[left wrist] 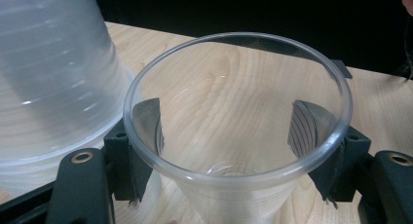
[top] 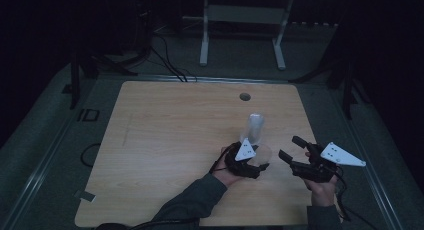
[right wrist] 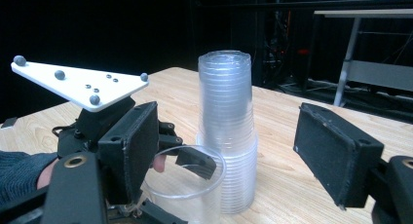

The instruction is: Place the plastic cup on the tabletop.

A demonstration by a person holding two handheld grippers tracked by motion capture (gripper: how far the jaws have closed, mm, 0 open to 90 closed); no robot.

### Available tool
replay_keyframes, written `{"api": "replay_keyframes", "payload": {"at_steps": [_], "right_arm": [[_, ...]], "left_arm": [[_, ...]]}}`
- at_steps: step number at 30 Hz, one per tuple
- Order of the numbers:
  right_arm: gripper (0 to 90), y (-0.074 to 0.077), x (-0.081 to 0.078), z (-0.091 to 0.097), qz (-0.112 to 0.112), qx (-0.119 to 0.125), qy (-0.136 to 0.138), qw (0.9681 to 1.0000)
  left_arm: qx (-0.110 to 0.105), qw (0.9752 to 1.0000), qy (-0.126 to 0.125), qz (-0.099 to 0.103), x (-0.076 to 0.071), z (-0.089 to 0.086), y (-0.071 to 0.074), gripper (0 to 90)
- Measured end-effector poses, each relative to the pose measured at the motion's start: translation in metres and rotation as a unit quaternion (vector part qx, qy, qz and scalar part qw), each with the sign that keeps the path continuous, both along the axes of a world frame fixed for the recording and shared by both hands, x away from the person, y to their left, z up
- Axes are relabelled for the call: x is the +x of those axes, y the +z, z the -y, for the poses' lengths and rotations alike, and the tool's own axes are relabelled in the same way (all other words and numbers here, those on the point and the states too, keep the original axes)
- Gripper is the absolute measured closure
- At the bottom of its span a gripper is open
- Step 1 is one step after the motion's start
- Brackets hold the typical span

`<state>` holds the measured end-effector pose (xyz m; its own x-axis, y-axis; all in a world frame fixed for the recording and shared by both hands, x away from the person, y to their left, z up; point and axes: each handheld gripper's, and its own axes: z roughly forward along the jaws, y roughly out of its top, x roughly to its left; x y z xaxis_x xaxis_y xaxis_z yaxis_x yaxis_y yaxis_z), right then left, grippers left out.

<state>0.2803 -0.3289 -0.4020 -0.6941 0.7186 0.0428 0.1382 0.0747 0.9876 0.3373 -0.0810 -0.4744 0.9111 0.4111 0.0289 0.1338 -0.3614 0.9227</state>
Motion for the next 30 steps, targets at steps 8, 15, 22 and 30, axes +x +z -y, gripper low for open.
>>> {"api": "replay_keyframes", "payload": {"at_steps": [8, 15, 22, 30], "right_arm": [[24.0, 0.0001, -0.0002, 0.0004, 0.000, 0.000, 0.000, 1.0000], [24.0, 0.0002, -0.0004, 0.0005, 0.001, 0.001, 0.000, 1.0000], [24.0, 0.0003, -0.0005, 0.0007, 0.001, 0.001, -0.001, 1.0000], [24.0, 0.0004, -0.0007, 0.0013, 0.001, 0.001, -0.001, 1.0000]], "left_arm": [[0.009, 0.9999, -0.005, 0.001, -0.0014, 0.0029, -0.0026, 28.1], [0.016, 0.9998, -0.013, -0.005, -0.0036, 0.0059, -0.0068, 27.3], [0.023, 0.9994, -0.023, -0.010, -0.0052, 0.0070, -0.0086, 25.1], [0.026, 0.9993, -0.023, -0.012, -0.0074, 0.0048, -0.0078, 18.3]]}}
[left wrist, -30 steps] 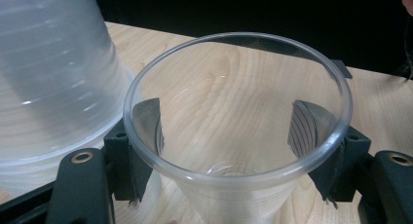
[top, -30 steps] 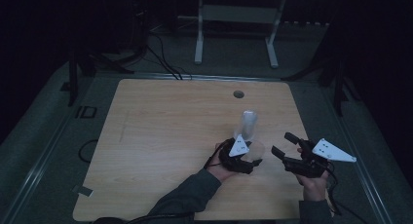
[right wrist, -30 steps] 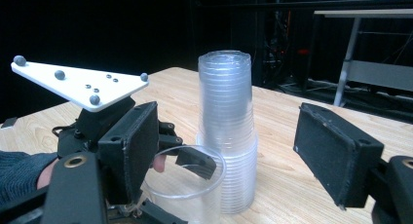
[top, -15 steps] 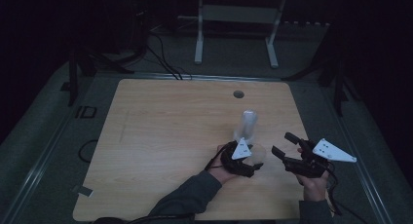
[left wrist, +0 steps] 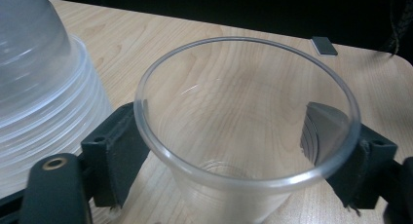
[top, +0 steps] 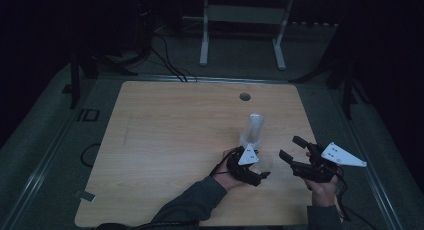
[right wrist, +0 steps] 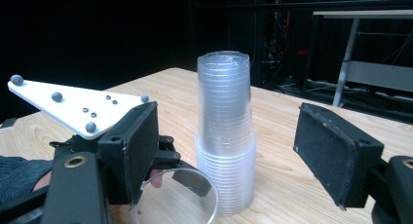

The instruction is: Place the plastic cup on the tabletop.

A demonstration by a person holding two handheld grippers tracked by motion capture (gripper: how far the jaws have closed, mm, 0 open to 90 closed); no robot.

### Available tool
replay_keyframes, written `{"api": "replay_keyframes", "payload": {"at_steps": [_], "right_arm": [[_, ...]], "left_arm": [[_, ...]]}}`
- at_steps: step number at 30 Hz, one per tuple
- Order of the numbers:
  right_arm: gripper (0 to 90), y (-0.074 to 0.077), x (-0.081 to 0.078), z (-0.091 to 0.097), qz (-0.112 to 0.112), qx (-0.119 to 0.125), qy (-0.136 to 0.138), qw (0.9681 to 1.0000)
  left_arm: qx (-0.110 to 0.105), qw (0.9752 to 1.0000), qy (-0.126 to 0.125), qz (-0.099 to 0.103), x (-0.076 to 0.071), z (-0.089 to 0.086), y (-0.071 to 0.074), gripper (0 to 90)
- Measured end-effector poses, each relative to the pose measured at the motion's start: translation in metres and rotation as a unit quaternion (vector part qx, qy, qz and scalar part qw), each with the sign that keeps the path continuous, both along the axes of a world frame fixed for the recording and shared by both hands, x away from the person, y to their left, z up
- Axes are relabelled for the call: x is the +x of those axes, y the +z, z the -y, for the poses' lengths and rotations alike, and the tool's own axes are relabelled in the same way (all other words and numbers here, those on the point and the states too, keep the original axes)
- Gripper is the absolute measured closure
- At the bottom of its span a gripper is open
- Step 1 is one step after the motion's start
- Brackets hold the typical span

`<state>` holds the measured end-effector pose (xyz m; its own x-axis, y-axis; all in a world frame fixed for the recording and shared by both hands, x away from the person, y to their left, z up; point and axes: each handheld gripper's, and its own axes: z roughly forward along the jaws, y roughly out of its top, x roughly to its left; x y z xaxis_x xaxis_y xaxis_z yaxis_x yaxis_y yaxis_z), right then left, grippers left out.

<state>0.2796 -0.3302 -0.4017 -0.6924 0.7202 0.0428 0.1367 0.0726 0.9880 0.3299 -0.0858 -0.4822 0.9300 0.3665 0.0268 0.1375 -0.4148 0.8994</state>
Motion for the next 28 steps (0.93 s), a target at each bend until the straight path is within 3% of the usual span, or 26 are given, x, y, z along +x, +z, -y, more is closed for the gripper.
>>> {"api": "replay_keyframes", "payload": {"at_steps": [17, 28], "right_arm": [[23.9, -0.001, 0.000, 0.001, -0.003, 0.000, -0.001, 1.0000], [24.0, -0.002, 0.002, 0.003, -0.004, 0.001, -0.006, 1.0000]], "left_arm": [[-0.002, 1.0000, 0.000, -0.009, -0.005, -0.015, 0.004, 15.3], [-0.004, 0.9999, 0.005, -0.015, -0.010, -0.033, 0.001, 15.3]]}}
